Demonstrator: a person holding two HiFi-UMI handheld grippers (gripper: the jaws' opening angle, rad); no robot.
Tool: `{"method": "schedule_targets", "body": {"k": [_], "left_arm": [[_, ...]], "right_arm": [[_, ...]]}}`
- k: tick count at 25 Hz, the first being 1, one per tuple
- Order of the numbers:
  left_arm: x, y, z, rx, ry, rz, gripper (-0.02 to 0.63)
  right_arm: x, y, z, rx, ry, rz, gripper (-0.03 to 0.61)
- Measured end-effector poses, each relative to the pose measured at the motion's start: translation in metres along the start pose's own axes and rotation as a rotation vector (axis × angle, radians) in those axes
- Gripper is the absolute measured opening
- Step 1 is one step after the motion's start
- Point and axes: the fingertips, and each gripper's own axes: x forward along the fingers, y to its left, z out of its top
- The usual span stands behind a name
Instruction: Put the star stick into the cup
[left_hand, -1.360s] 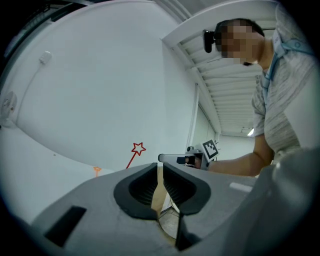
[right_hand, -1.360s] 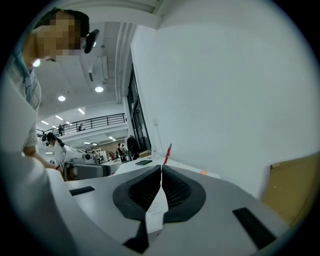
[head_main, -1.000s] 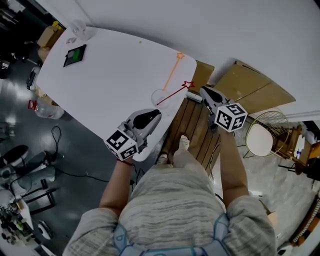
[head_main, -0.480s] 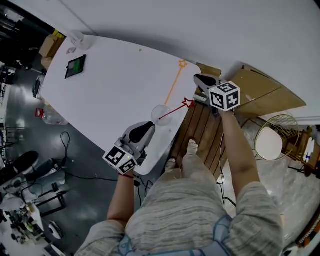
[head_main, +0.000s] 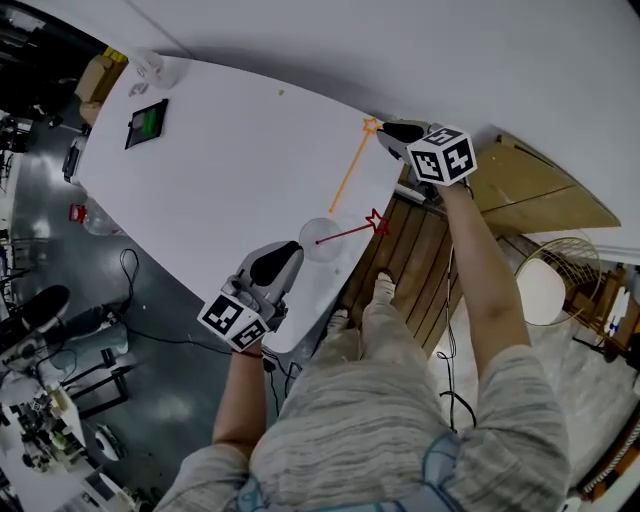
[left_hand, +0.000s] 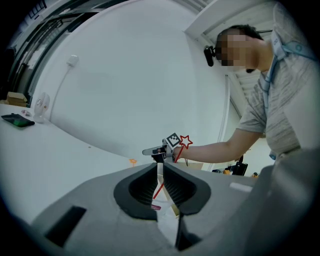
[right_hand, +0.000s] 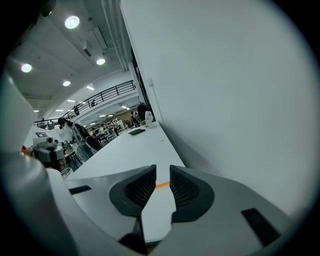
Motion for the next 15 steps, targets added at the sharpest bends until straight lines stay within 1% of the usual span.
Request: {"method": "schedule_targets", "body": {"k": [2,6,10,15], "left_arm": [[0.0,0.001,0.0,-0.002,0.002,0.007,0.044],[0.0,0.006,0.001,-0.003,0.002,0.024,0.044],[0.001,0.012,0.002,-0.008,-0.001,0.038,0.044],[0.004,0.014,0.003,-0.018,-0.011,0.043,0.044]], "right_arm": [[0.008,-0.006,0.003,-0.027,0.036,0.01,0.101],[0.022,-0.023,0.007,-0.083,0.098,0.003,0.103],[0.036,-0.041,0.007,-0.103,0.168,0.014,0.107],[0.052,-0.053,-0.006,-0.046,0.251,0.074,0.138]]}}
